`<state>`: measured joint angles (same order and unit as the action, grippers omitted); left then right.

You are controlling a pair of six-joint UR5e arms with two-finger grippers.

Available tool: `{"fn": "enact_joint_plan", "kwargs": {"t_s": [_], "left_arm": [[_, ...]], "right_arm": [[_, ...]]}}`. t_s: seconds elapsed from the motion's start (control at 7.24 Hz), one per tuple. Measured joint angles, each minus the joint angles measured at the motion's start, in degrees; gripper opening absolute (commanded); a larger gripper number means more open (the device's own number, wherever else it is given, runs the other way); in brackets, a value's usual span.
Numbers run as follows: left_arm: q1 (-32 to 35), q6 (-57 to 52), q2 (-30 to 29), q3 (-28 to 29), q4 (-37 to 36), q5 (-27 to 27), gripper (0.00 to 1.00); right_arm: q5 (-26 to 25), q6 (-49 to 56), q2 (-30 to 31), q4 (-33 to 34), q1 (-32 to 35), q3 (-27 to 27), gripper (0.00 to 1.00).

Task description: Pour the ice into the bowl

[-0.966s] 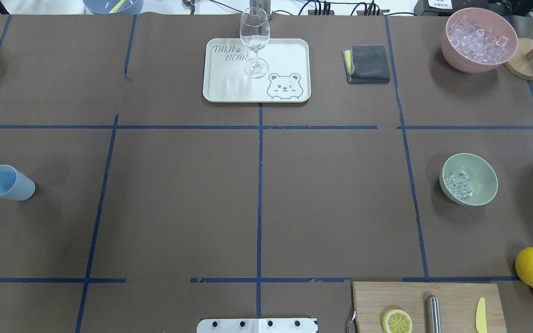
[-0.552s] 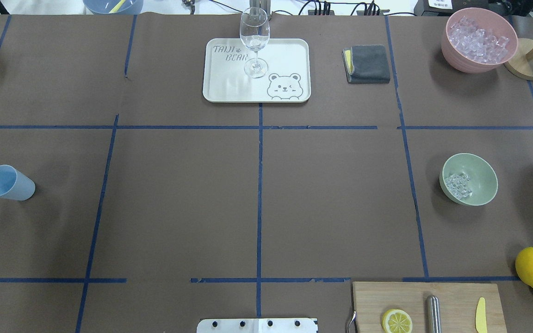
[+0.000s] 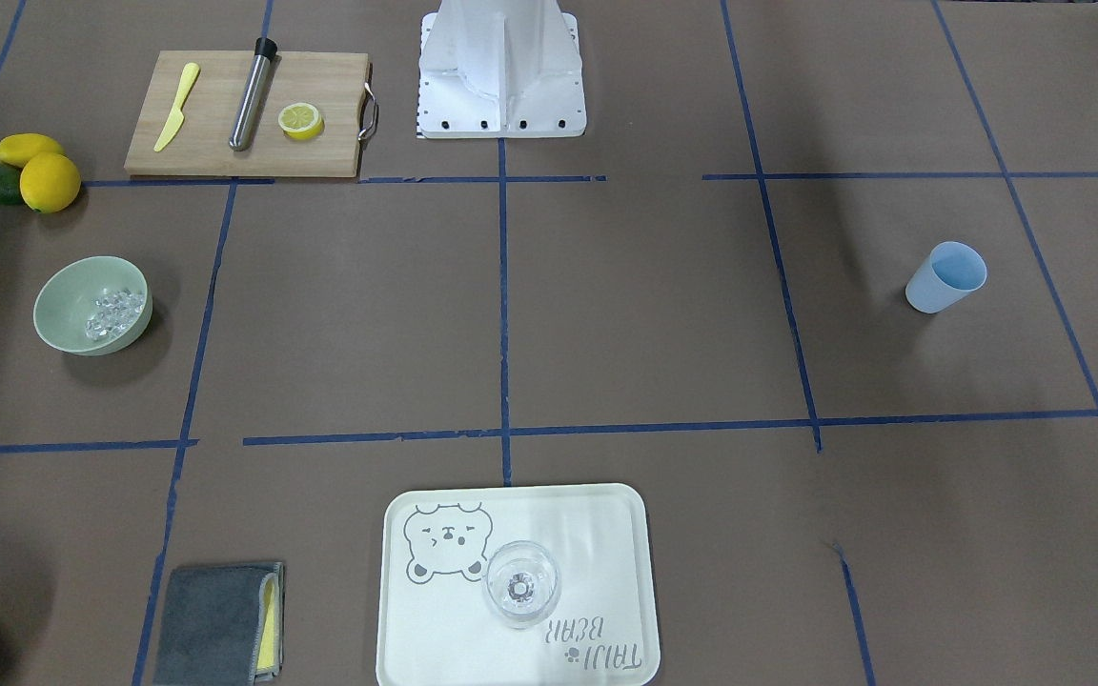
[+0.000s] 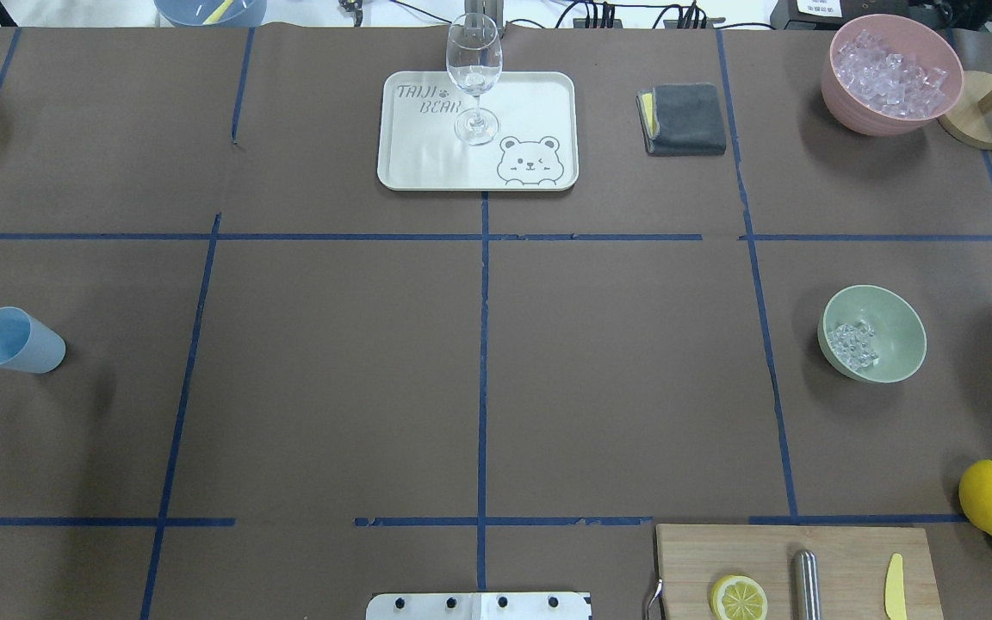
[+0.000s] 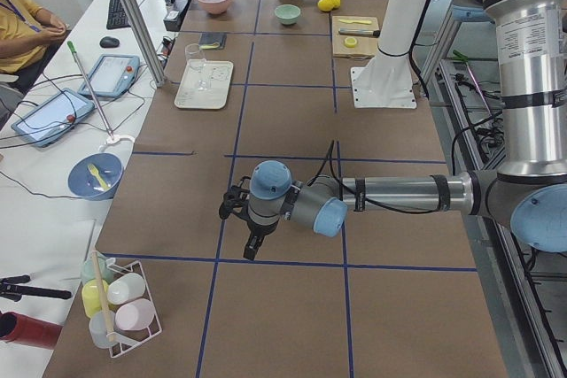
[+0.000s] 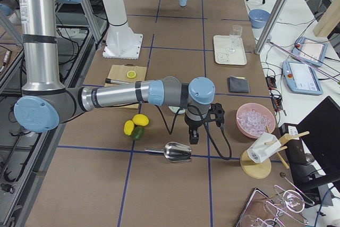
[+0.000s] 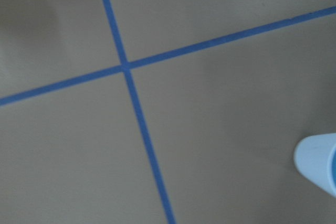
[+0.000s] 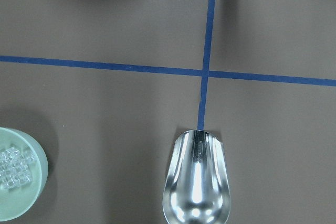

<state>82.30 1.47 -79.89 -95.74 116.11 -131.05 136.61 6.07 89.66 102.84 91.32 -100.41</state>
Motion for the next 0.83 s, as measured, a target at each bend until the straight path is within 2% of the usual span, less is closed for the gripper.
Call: {"fn": "enact_joint_plan", "kwargs": {"t_s": [0.41, 0.83], "left_arm": [[2.5, -0.7, -1.1, -0.7, -7.5, -9.1, 1.00], [2.9, -1.9, -0.8, -2.5, -9.0, -9.7, 1.00]], "right_arm": [[0.0, -1.8, -0.5, 0.0, -0.2, -0.1, 1.00], [0.0, -2.4, -1.7, 0.0, -0.3, -0.7, 1.00]]}}
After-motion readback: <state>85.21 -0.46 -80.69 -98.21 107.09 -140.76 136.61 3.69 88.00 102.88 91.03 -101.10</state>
